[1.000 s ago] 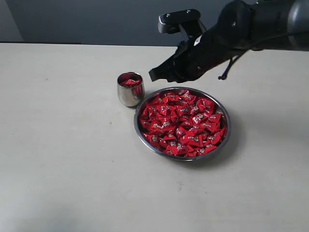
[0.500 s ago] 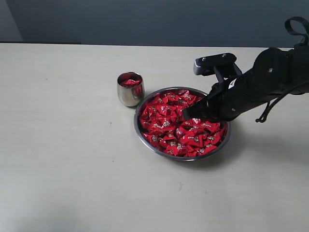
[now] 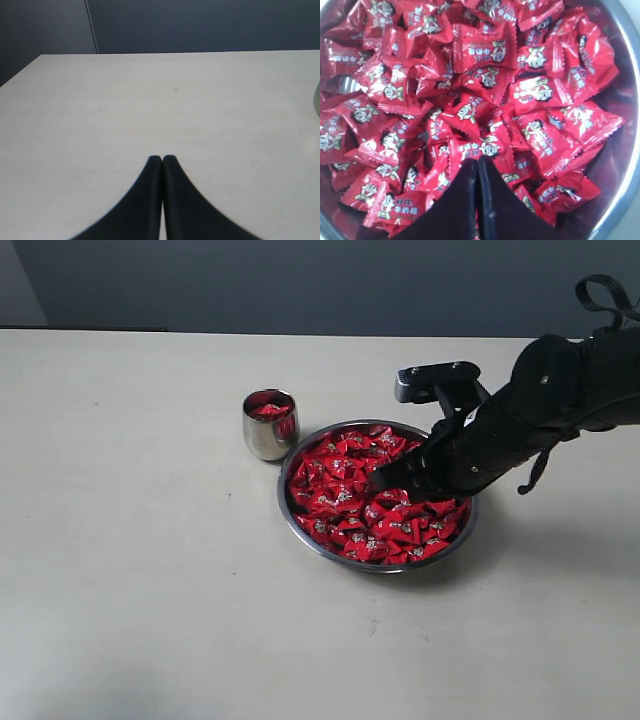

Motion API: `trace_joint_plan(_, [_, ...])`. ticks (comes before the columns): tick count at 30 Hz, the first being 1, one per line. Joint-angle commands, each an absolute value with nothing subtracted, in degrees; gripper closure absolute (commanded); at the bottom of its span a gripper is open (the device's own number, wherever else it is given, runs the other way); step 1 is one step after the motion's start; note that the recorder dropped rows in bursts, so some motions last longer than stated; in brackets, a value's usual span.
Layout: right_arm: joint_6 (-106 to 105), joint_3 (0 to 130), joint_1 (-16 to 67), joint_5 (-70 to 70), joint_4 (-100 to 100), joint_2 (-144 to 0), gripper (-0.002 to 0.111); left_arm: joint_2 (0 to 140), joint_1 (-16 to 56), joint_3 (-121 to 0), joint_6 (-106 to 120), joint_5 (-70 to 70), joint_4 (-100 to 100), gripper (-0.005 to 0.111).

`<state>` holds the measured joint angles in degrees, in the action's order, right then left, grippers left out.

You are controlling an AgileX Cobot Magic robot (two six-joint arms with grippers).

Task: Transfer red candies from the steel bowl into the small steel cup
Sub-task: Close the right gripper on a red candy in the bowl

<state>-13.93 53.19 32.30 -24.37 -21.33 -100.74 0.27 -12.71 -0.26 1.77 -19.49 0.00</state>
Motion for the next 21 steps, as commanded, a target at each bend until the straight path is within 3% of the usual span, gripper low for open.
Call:
trace_joint_plan(1, [-13.59, 56.11, 32.03, -28.13, -21.46, -102.52, 0.109, 0.0, -12.44, 0.0, 1.68, -18.91, -0.35, 0.106])
trace_joint_plan(11, [-6.09, 60.38, 29.25, -33.45, -13.45, -103.59, 0.107, 0.0, -12.44, 0.0, 1.68, -18.91, -0.35, 0.106])
trace_joint_plan(18, [-6.09, 60.38, 27.31, -38.08, -14.27, -103.59, 0.071, 0.0, -12.44, 0.0, 1.68, -18.91, -0.35, 0.106])
trace_joint_plan(21, [-6.09, 60.38, 27.31, -37.39, -17.79, -103.59, 0.069, 0.0, -12.44, 0.0, 1.68, -18.91, -0.35, 0.106])
